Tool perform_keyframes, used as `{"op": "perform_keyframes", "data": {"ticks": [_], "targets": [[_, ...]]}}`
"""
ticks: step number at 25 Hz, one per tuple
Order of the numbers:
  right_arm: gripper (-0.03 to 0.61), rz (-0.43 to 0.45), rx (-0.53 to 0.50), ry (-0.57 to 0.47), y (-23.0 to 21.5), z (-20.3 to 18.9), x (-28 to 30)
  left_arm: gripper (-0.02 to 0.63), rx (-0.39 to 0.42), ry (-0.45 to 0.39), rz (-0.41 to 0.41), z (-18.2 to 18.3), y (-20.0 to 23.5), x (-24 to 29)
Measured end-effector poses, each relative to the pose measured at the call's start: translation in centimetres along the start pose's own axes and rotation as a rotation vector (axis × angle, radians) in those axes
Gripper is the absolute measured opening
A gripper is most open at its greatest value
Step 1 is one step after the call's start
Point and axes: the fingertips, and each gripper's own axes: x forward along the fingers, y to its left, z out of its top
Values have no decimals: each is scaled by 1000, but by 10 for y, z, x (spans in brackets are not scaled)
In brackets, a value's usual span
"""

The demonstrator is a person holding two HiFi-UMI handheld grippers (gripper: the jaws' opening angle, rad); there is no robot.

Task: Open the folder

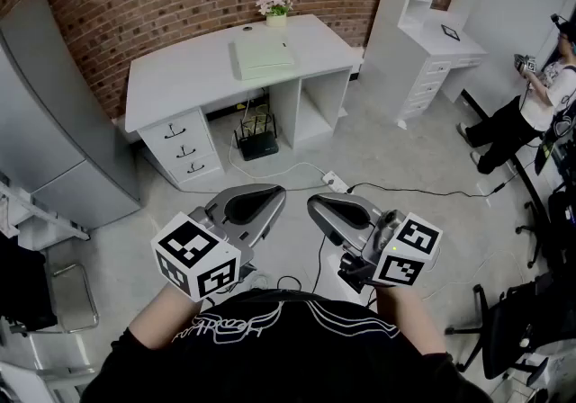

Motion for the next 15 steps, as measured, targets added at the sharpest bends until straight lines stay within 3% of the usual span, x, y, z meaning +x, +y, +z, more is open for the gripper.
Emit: {"op": "perform_keyframes", "data": {"ticks": [15], "targets": [[2, 2, -2, -32, 8, 4, -47, 0, 12, -9, -13, -5, -43, 17]]}}
